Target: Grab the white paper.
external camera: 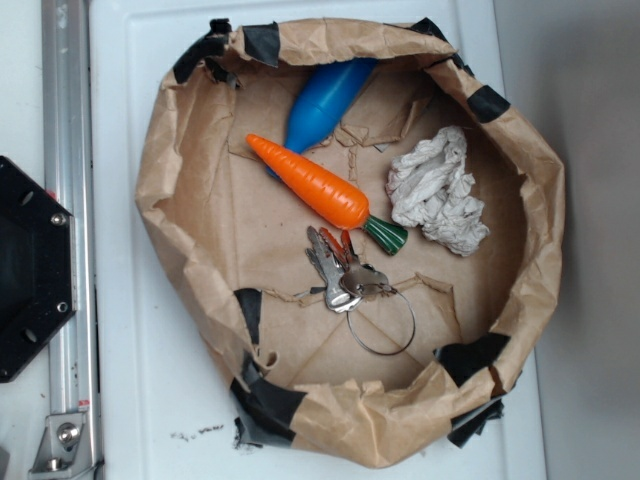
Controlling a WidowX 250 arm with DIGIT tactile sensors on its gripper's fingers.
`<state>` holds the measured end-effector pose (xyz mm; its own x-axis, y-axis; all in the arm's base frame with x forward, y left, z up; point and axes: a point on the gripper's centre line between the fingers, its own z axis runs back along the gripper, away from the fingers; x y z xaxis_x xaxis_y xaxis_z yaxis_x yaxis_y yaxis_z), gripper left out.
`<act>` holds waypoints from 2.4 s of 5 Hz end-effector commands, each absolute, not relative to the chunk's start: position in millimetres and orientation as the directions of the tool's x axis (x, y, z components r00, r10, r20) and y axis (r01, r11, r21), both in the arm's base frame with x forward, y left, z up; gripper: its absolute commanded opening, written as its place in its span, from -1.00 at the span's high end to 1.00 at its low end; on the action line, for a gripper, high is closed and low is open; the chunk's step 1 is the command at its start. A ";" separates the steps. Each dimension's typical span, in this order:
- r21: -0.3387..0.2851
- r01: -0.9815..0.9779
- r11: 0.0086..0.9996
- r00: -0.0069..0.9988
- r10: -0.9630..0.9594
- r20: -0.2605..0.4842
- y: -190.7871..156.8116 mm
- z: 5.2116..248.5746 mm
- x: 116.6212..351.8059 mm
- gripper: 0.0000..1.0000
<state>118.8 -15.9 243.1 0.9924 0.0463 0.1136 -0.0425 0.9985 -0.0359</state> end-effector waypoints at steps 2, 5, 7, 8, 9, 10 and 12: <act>-0.010 -0.166 0.986 0.974 0.166 0.154 14.2 193.1 168.8 -1.00; -0.085 -0.301 0.950 0.853 0.308 0.421 21.8 123.2 283.6 -1.00; -0.002 -0.268 0.963 0.898 0.251 0.361 49.6 84.1 325.3 -1.00; 0.049 -0.235 0.971 0.939 0.214 0.271 52.8 54.4 336.2 -1.00; 0.087 -0.206 0.975 0.953 0.180 0.243 43.6 46.8 346.0 -1.00; 0.084 -0.242 0.967 0.945 0.216 0.245 43.8 44.8 344.6 1.00; -0.072 -0.209 0.975 0.938 0.220 0.268 44.1 107.3 327.4 1.00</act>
<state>316.6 31.9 81.7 0.9610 0.2038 0.1869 -0.1948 0.9787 -0.0654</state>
